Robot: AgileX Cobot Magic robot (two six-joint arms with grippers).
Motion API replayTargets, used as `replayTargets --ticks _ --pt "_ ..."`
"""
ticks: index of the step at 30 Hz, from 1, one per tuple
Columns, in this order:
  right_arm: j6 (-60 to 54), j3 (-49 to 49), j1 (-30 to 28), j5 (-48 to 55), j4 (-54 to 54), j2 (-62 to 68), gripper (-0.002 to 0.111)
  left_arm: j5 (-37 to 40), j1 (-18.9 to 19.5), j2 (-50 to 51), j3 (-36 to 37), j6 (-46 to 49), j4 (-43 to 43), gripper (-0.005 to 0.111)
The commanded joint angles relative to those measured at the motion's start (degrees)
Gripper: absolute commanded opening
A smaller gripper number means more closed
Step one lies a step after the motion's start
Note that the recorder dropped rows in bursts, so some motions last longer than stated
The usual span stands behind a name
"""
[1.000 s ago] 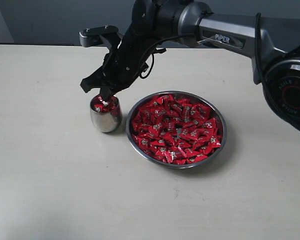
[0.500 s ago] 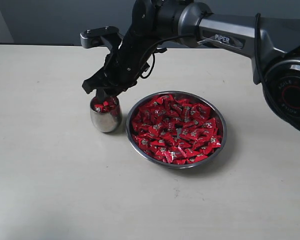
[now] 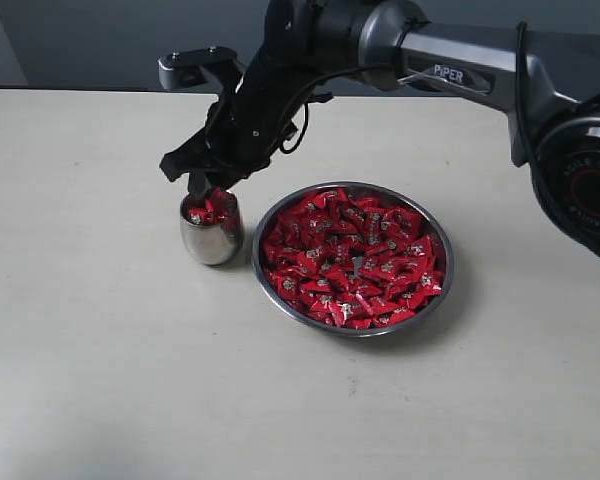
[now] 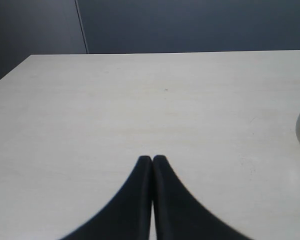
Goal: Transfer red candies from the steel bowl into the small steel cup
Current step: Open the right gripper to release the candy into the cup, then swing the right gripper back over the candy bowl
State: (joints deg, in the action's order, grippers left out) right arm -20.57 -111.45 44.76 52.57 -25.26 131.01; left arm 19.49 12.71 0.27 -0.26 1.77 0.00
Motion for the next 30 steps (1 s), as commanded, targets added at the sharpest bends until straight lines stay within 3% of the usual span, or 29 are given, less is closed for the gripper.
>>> replayTargets --ticks 1,7,12,17,20,30 --pt "-0.4 -0.3 -0.1 -1.3 0.0 -2.2 0.039 -0.6 -0.3 -0.3 0.3 -0.1 -0.3 0.000" --pt "-0.4 -0.3 -0.1 -1.9 1.6 -3.8 0.039 -0.6 -0.3 -0.3 0.3 -0.1 -0.3 0.000" --pt "-0.2 -0.3 -1.6 -3.9 7.0 -7.5 0.029 -0.6 -0.3 -0.3 0.3 -0.1 -0.3 0.000" --pt "-0.2 -0.3 -5.6 -4.4 6.6 -9.6 0.015 -0.6 -0.3 -0.3 0.3 -0.1 -0.3 0.000" --pt "-0.2 0.3 -10.6 -0.7 5.2 -10.0 0.014 -0.6 -0.3 -0.3 0.3 -0.1 -0.3 0.000" --pt "-1.0 22.0 -18.4 -12.0 3.8 -19.1 0.014 -0.6 -0.3 -0.3 0.3 -0.1 -0.3 0.000"
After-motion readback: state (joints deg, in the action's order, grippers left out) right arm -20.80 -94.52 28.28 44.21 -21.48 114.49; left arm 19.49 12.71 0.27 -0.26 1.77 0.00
